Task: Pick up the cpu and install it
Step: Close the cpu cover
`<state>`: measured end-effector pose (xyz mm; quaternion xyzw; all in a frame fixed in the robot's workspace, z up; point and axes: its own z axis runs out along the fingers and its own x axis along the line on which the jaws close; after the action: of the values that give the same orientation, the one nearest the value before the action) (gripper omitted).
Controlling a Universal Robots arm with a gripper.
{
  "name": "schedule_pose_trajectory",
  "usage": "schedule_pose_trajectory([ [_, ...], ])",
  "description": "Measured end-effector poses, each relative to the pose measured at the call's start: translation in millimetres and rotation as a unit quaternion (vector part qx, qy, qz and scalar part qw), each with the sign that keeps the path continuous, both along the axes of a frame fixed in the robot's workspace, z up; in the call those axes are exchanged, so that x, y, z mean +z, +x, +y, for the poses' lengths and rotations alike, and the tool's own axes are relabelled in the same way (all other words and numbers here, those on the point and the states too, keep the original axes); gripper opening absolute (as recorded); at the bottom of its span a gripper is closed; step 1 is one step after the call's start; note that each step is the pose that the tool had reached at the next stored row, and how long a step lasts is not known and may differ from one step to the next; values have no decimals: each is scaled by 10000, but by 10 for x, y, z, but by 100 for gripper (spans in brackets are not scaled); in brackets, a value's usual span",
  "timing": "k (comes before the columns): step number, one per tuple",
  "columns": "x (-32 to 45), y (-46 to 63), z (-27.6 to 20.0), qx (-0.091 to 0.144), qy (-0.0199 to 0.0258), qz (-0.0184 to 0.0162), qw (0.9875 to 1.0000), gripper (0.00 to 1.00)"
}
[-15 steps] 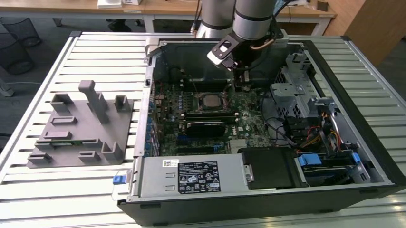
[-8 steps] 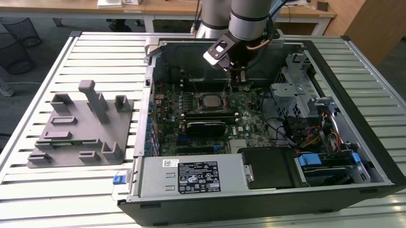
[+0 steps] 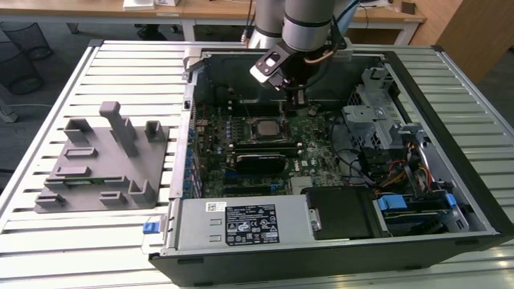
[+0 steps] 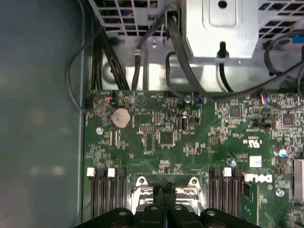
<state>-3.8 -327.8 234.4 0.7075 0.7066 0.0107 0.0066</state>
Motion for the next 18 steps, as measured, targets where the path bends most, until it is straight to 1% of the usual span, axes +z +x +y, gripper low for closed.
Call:
schedule_pose_trajectory([
  [8,-10,-145,0,0,0,0,10000,11],
  [14,-36,-317,0,0,0,0,10000,11],
  [18,-47,-352,0,0,0,0,10000,11],
])
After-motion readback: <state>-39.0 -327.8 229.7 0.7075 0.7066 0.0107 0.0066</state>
